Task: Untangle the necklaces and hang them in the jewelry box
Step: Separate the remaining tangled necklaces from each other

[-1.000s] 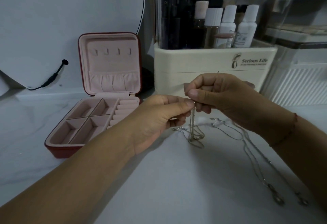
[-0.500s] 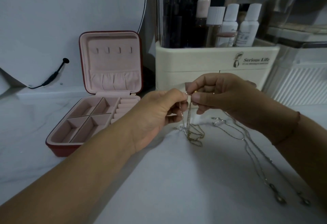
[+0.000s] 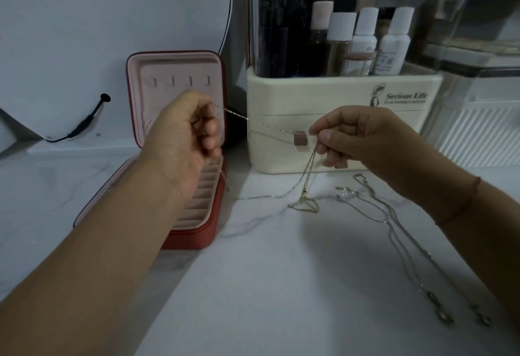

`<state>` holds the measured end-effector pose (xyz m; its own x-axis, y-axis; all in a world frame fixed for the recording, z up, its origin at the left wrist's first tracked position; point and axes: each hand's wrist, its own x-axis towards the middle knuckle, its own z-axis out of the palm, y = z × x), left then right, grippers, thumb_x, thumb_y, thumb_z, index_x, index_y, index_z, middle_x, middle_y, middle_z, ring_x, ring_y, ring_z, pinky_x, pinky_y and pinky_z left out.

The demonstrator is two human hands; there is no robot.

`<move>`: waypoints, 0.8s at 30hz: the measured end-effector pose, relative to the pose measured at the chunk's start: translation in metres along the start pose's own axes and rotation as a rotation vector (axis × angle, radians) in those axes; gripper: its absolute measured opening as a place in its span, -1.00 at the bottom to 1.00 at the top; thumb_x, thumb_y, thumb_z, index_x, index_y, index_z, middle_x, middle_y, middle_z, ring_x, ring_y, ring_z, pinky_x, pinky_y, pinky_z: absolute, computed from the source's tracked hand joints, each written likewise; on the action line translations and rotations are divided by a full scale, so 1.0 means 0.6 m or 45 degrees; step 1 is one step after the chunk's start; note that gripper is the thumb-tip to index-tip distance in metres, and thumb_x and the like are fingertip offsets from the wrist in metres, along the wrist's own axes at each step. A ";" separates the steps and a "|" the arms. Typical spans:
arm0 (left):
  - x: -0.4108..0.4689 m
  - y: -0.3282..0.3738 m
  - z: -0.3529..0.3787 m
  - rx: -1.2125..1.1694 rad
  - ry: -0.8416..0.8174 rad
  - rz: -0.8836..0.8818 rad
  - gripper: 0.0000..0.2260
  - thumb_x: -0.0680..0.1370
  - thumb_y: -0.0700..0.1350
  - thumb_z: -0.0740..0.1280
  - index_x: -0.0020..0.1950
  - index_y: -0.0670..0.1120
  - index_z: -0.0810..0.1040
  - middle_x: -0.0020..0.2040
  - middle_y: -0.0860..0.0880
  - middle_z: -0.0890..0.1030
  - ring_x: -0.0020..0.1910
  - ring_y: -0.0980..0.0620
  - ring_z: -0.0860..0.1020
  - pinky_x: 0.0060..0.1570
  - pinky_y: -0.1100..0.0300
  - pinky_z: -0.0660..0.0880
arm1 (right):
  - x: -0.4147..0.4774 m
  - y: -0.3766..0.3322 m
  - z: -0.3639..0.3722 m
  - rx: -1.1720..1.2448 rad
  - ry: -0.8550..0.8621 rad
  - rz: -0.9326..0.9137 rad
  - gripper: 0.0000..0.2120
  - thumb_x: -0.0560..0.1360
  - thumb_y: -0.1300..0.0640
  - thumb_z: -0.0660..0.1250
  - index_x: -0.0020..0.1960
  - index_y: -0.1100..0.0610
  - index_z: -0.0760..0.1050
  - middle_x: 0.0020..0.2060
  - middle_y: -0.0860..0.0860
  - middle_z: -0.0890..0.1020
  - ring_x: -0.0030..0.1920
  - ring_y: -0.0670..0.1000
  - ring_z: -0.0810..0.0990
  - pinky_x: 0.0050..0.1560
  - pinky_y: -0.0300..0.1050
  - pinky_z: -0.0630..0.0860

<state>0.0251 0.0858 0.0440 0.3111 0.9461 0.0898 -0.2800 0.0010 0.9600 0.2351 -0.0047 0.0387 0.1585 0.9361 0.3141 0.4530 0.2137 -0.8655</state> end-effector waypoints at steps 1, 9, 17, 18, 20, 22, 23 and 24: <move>0.001 0.000 -0.003 0.051 0.041 -0.008 -0.77 0.53 -0.07 0.15 -0.34 -0.01 0.36 -0.51 0.07 0.32 -0.55 0.13 0.24 -0.52 0.27 0.23 | 0.001 0.000 -0.001 0.009 0.020 -0.001 -0.87 0.52 0.31 0.30 -0.10 0.14 0.59 -0.35 0.04 0.64 -0.40 -0.06 0.56 -0.24 -0.14 0.56; -0.024 -0.021 0.026 0.725 0.093 0.151 -0.91 0.47 -0.08 0.36 -0.21 -0.06 0.62 -0.25 -0.01 0.61 -0.21 0.03 0.54 -0.12 0.13 0.45 | -0.004 -0.014 -0.005 0.029 0.083 -0.212 -0.80 0.58 0.24 0.19 -0.10 0.09 0.57 -0.41 -0.03 0.54 -0.39 -0.03 0.40 -0.39 -0.29 0.37; -0.052 -0.044 0.053 0.395 -0.390 0.020 -0.65 0.35 0.06 0.39 0.07 -0.05 0.65 -0.02 -0.01 0.70 0.06 0.06 0.62 0.20 0.12 0.48 | -0.014 -0.014 0.011 0.083 -0.221 -0.228 -0.89 0.55 0.24 0.24 0.03 0.15 0.52 -0.40 -0.05 0.57 -0.38 -0.17 0.45 -0.34 -0.30 0.41; -0.054 -0.045 0.056 0.346 -0.410 -0.003 -0.63 0.33 0.04 0.39 0.08 -0.08 0.65 -0.04 -0.04 0.70 0.02 0.03 0.64 0.18 0.12 0.51 | -0.015 -0.014 0.015 0.101 -0.236 -0.221 -0.88 0.52 0.20 0.25 0.03 0.18 0.50 -0.42 -0.06 0.56 -0.39 -0.16 0.45 -0.36 -0.30 0.41; -0.056 -0.049 0.059 0.276 -0.426 -0.036 -0.66 0.30 -0.05 0.41 0.05 -0.09 0.65 -0.10 -0.07 0.71 -0.08 0.01 0.67 0.08 0.17 0.56 | -0.014 -0.013 0.021 0.132 -0.233 -0.203 -0.79 0.44 0.12 0.29 0.03 0.20 0.47 -0.45 -0.03 0.56 -0.42 -0.09 0.42 -0.40 -0.28 0.38; -0.058 -0.052 0.061 0.245 -0.431 -0.049 -0.71 0.29 -0.11 0.42 -0.01 -0.08 0.65 -0.17 -0.05 0.71 -0.17 0.02 0.67 -0.02 0.21 0.59 | -0.012 -0.011 0.025 0.102 -0.206 -0.194 -0.75 0.40 0.05 0.31 0.00 0.18 0.45 -0.45 0.01 0.56 -0.42 -0.01 0.42 -0.42 -0.26 0.36; -0.059 -0.053 0.062 0.235 -0.428 -0.045 -0.74 0.29 -0.13 0.43 -0.03 -0.08 0.65 -0.20 -0.05 0.71 -0.21 0.04 0.66 -0.05 0.22 0.59 | -0.012 -0.010 0.026 0.063 -0.195 -0.201 -0.73 0.38 0.02 0.32 -0.01 0.17 0.45 -0.45 0.03 0.57 -0.42 0.00 0.43 -0.43 -0.27 0.36; -0.060 -0.055 0.063 0.234 -0.420 -0.026 -0.77 0.31 -0.17 0.43 -0.04 -0.09 0.64 -0.22 -0.05 0.71 -0.24 0.06 0.65 -0.09 0.23 0.58 | -0.011 -0.009 0.028 0.024 -0.184 -0.210 -0.70 0.36 -0.01 0.33 -0.03 0.17 0.44 -0.46 0.04 0.57 -0.42 -0.01 0.45 -0.43 -0.28 0.36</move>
<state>0.0572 0.0396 0.0191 0.5994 0.7912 0.1217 -0.1125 -0.0673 0.9914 0.2172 -0.0076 0.0346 -0.0443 0.9179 0.3943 0.4458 0.3714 -0.8144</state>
